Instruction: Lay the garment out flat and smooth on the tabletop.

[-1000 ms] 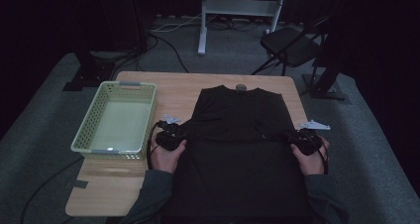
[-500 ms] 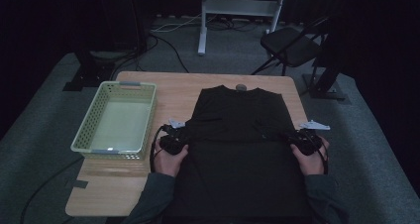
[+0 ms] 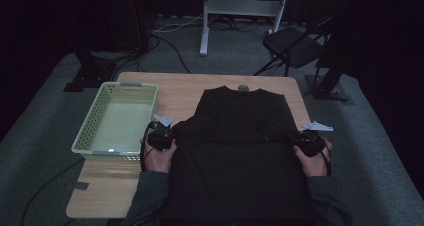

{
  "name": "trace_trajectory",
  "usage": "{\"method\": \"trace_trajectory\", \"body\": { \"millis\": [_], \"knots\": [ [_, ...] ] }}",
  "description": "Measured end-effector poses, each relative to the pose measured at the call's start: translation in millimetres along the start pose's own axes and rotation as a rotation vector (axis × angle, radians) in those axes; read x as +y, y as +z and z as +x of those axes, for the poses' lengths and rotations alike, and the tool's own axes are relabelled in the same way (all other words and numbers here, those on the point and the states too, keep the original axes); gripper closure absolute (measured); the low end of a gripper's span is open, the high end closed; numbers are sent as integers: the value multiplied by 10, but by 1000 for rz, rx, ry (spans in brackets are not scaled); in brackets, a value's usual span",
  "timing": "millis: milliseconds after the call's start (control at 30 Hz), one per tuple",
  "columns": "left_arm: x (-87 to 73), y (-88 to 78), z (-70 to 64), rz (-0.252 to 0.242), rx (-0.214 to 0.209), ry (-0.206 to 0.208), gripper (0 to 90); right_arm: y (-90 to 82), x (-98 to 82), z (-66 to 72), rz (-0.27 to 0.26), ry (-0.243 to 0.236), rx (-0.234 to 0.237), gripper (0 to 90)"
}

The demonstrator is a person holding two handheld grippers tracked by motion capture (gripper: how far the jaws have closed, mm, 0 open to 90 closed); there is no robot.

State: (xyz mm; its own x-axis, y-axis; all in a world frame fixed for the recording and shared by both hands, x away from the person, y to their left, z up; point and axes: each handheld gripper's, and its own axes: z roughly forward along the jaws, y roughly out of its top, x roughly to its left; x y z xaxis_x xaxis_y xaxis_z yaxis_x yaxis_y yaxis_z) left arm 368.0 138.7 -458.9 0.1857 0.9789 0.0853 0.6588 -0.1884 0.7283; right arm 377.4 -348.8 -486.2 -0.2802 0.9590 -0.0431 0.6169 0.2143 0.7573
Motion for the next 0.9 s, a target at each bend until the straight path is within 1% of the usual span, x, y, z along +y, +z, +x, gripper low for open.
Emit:
{"method": "trace_trajectory", "body": {
  "millis": [67,133,167,267,433,600,633,767,900],
  "knots": [
    [-4,-12,38,0,26,-4,818,0,0,0,0,0,0,508],
    [-6,-27,83,-7,31,-14,818,0,0,-1,0,0,0,508],
    [-5,-36,92,-11,22,-19,818,0,0,0,0,0,0,508],
    [0,-58,58,-22,-8,-7,785,1,0,-1,0,1,0,508],
    [14,-93,21,-38,-63,-23,736,0,0,1,0,-2,-1,508],
    [45,-153,-30,-67,-91,-21,708,0,0,1,0,-1,-1,508],
    [57,-166,-48,-73,-102,-23,706,0,-1,2,-1,-2,-2,508],
    [96,-174,-134,-70,-138,-4,692,-1,0,3,0,-1,-2,508],
    [116,-110,-282,-56,-166,27,674,-1,-1,3,0,-3,-3,508]
  ]
}}
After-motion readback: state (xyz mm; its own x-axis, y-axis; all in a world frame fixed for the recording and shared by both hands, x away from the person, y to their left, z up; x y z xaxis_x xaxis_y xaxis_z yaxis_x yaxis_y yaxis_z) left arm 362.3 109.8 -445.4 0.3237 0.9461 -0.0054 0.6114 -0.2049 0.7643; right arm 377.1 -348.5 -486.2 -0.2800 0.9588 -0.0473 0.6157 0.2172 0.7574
